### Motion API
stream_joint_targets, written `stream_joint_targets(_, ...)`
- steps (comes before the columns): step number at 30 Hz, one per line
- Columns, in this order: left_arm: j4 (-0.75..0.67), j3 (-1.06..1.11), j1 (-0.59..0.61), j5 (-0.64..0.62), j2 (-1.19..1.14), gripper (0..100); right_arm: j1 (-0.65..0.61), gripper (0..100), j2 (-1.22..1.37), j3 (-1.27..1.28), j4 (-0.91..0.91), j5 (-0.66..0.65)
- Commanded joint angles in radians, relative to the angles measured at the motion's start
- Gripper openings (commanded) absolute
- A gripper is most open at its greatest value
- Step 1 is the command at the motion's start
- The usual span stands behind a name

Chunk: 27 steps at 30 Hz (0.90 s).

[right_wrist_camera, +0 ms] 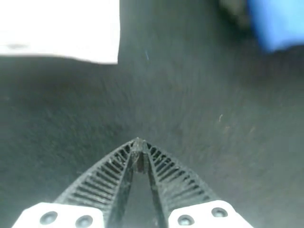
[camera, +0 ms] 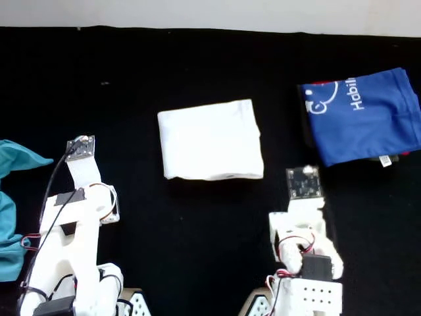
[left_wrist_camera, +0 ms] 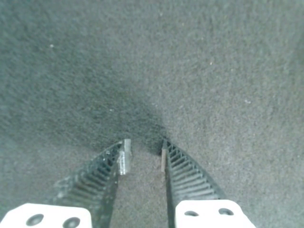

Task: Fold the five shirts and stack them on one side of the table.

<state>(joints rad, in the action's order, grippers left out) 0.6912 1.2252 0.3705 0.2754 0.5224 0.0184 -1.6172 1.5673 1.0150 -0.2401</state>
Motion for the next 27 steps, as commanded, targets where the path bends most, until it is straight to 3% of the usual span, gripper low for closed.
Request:
stream_joint_targets(1, -0.020, 0.004, 0.007, 0.009, -0.001, 12, -0.005, 0.9, 0.010, -0.125, 0.008, -0.057)
stream_joint_targets(6, -0.020, 0.004, 0.005, 0.009, -0.001, 12, -0.004, 0.9, 0.231, -0.274, 0.013, -0.051)
stream_joint_targets(14, -0.020, 0.004, 0.005, 0.009, -0.002, 12, -0.084, 0.9, 0.730, -0.750, 0.127, -0.049)
stream_joint_targets(20, -0.020, 0.004, 0.005, 0.009, -0.002, 12, -0.173, 1.6, 1.112, -1.076, 0.136, 0.166)
stream_joint_targets(27, -0.020, 0.004, 0.005, 0.009, -0.002, 12, -0.274, 31.0, 1.607, -1.503, 0.236, 0.296)
